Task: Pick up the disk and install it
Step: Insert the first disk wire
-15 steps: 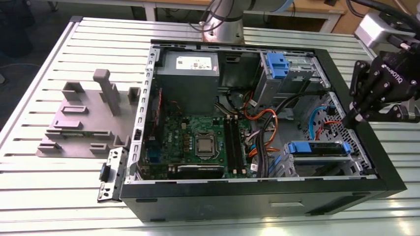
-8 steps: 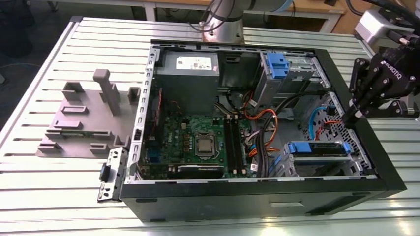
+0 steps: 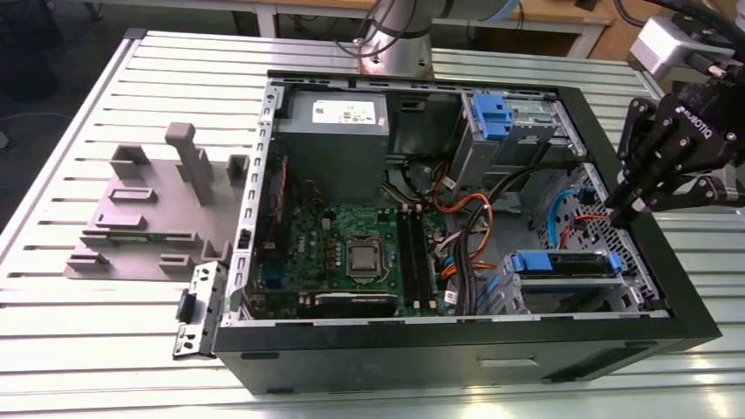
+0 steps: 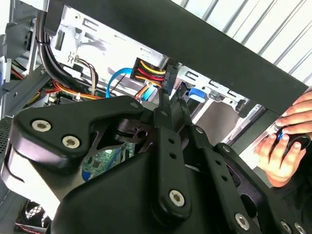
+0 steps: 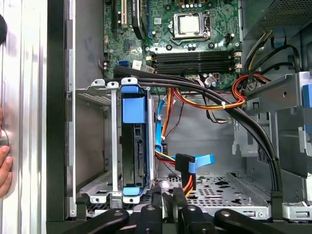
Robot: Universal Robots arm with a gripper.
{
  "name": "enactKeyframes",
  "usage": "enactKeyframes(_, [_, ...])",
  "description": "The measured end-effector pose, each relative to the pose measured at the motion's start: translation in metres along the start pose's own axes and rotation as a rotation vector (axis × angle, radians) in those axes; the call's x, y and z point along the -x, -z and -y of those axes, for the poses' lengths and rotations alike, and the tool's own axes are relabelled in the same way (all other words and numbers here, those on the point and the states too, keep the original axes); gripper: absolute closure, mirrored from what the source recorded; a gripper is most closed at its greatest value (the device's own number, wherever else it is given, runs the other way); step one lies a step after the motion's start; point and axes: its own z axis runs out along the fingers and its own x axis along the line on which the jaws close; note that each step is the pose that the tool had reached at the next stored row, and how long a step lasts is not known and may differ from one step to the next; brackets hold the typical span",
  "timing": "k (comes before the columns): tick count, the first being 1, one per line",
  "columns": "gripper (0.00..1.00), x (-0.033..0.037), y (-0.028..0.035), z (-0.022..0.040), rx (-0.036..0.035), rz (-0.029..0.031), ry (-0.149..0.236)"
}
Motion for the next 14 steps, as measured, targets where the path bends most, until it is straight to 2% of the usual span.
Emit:
enactKeyframes(2, [0.75, 0.0005, 0.0, 0.0009, -0.0001, -0.0001, 0.002])
enactKeyframes(3, [0.69, 0.0007, 0.0, 0.0013, -0.0002, -0.0003, 0.004])
enactKeyframes(4, [0.69, 0.0009, -0.0001, 0.0015, -0.0005, -0.0004, 0.007])
enactKeyframes(5, [0.63, 0.001, -0.0001, 0.0016, -0.0009, -0.0007, 0.012])
enactKeyframes(11, [0.63, 0.0013, -0.0014, 0.0023, -0.0033, -0.0028, 0.044])
enactKeyframes(14, [0.63, 0.0031, -0.0023, 0.003, -0.0034, -0.003, 0.048])
